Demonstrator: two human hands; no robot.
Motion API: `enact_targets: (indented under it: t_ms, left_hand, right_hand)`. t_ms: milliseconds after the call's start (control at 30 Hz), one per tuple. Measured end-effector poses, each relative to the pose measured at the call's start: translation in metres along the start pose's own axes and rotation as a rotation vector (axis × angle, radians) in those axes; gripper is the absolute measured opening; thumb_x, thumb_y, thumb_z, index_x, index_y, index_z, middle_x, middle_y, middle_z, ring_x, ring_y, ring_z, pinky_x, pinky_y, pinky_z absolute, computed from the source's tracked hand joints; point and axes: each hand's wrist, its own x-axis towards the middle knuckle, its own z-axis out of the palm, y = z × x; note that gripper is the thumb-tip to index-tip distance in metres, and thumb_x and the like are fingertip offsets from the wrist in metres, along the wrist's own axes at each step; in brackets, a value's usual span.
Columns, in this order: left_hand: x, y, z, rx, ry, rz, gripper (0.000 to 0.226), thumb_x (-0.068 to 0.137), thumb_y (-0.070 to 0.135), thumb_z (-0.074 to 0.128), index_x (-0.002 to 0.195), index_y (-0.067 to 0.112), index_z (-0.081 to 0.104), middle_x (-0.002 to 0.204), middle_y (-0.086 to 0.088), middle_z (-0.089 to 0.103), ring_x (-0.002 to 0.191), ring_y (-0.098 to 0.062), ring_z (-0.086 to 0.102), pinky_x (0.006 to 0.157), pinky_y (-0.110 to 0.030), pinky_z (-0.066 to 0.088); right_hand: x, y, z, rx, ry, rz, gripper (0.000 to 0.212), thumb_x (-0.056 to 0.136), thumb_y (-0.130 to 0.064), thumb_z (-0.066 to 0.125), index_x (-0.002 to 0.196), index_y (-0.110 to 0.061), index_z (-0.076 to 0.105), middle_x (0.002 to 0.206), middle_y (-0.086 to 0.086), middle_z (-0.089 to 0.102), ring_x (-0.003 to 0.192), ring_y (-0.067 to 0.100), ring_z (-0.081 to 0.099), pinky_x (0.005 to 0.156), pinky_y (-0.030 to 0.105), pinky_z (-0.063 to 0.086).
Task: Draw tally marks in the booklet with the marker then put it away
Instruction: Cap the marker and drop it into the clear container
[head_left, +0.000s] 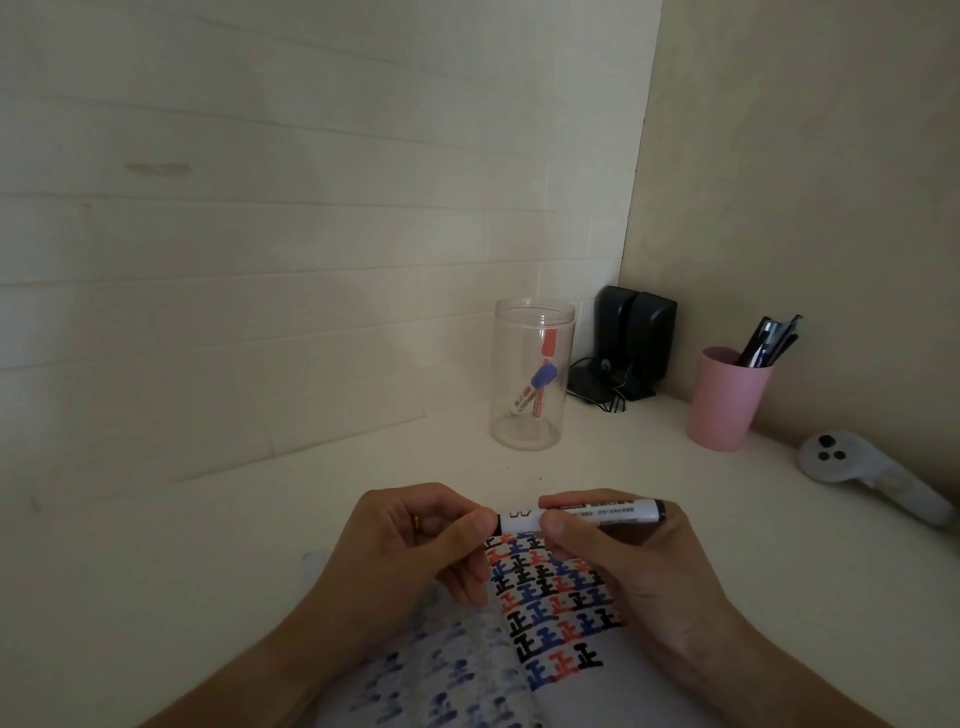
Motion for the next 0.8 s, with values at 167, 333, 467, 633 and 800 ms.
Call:
enact_targets:
  t_ms: [167,333,467,633,800]
  left_hand:
    - [0.006,0.003,-0.001,0.062,0.039,0.106,0.011,0.086,0.008,0.068,0.091,0.002,0.076,0.062,-0.01,0.072,0.05,-0.022,0.064,0.054,-0.024,0.053]
    - [0.011,0.0,-0.007,0.124,0.104,0.16,0.017,0.087,0.007,0.069,0.104,0.008,0.075,0.074,-0.006,0.076,0.062,-0.016,0.071,0.065,-0.02,0.057]
    - [0.014,0.0,-0.003,0.091,0.139,0.145,0.041,0.085,0.007,0.074,0.124,0.017,0.065,0.092,-0.006,0.081,0.081,-0.021,0.078,0.075,-0.026,0.061]
    - [0.003,0.005,0.0,0.371,-0.13,0.142,0.062,0.098,0.035,0.06,0.147,0.052,0.026,0.14,0.017,0.062,0.123,0.002,0.06,0.107,-0.034,0.05]
    - [0.009,-0.01,-0.019,0.911,0.058,0.263,0.06,0.101,0.054,0.037,0.155,0.042,0.012,0.145,0.021,0.052,0.128,0.002,0.048,0.11,-0.027,0.035]
  right_hand:
    - [0.003,0.002,0.001,0.108,-0.083,0.017,0.029,0.069,-0.018,0.085,0.095,-0.004,0.082,0.092,0.024,0.079,0.082,0.033,0.075,0.075,0.033,0.062]
    - [0.005,-0.003,-0.001,0.105,-0.204,0.089,0.033,0.079,-0.013,0.068,0.109,-0.006,0.079,0.104,0.023,0.079,0.086,0.027,0.073,0.082,0.037,0.056]
    - [0.006,-0.007,-0.001,-0.013,-0.311,0.128,0.035,0.077,0.004,0.076,0.111,-0.005,0.074,0.102,0.025,0.078,0.087,0.032,0.072,0.08,0.041,0.059]
    - [-0.008,-0.024,0.008,-0.118,-0.427,0.079,0.079,0.084,0.017,0.067,0.14,-0.036,0.053,0.114,0.028,0.071,0.105,0.041,0.071,0.091,0.043,0.058]
    - [0.03,-0.039,0.015,-0.322,-0.161,-0.096,0.088,0.083,0.015,0.067,0.146,-0.042,0.044,0.104,0.019,0.073,0.089,0.027,0.077,0.072,0.029,0.061]
